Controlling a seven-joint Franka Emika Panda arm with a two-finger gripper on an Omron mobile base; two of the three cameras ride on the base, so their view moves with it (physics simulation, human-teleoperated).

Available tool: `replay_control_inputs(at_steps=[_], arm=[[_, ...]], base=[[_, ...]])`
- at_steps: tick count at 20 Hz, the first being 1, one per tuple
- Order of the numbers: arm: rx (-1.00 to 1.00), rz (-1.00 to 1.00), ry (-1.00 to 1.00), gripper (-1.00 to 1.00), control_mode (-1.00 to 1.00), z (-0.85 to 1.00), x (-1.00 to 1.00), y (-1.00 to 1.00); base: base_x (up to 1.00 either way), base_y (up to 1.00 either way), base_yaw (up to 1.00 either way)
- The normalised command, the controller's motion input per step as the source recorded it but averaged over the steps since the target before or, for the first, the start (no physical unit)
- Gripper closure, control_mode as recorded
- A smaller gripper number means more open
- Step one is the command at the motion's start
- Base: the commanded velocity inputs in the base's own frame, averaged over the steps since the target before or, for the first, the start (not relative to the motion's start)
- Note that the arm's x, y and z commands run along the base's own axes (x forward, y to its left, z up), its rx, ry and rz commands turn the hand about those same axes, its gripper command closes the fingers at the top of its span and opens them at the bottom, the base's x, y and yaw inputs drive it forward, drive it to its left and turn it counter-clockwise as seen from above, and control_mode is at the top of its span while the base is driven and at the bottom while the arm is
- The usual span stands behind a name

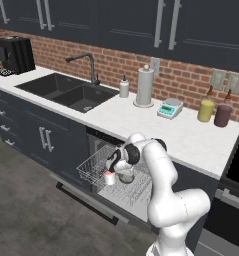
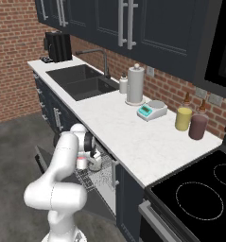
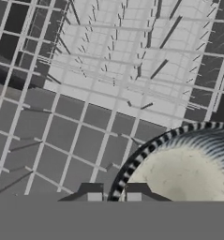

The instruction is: Pick up the cup and bowl from the counter, place them in the dishwasher, and close the dishwasher door.

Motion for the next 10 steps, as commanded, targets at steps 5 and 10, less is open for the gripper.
replay_control_inputs(at_steps=[5,10], arm=[[0.00,0.00,0.00,-1.00,-1.00,0.01,0.00,0.00],[-0.11,0.00,0.00,-1.00,-1.00,0.26,0.00,0.15]], base=[[0.00,0.00,0.00],[0.00,0.00,0.00]])
